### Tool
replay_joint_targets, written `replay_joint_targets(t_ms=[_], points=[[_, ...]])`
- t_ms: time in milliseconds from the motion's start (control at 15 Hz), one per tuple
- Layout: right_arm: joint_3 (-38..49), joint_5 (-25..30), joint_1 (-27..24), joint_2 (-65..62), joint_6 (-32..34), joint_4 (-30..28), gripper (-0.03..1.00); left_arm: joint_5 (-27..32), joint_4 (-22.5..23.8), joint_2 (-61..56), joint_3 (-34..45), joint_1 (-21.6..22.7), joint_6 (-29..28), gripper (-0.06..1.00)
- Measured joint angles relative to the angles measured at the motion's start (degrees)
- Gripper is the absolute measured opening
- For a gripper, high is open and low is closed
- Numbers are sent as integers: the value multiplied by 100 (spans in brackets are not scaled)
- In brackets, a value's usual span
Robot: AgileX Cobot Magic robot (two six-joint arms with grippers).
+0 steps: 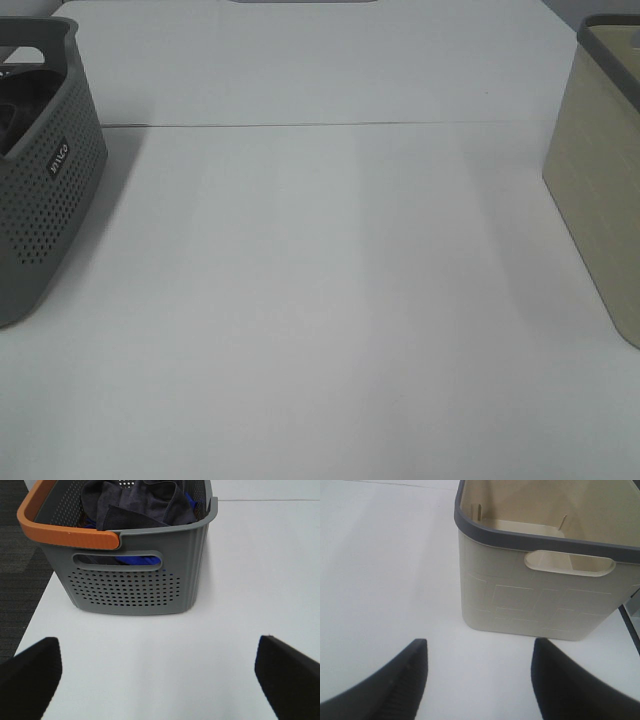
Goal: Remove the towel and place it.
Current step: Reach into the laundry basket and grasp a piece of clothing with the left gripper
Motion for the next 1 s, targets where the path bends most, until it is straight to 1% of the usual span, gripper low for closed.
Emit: replay_joint_targets(t_ms=[333,533,667,733,800,867,1000], points=[[0,0,0,0,0,0,61,0,6,0,0,0,6,99],[0,0,0,0,0,0,61,0,0,0,0,0,120,99],[0,0,0,0,0,0,61,11,-97,17,-6,0,516,99],[0,0,0,0,0,0,61,166,-166,143,-109,0,825,99],[0,0,0,0,0,0,61,567,-201,688,-487,0,1346,99],[0,0,0,0,0,0,61,819,-206,1014,-728,0,1599,99],[0,0,0,0,0,0,61,928,-206,1553,-1140,0,1931,99]])
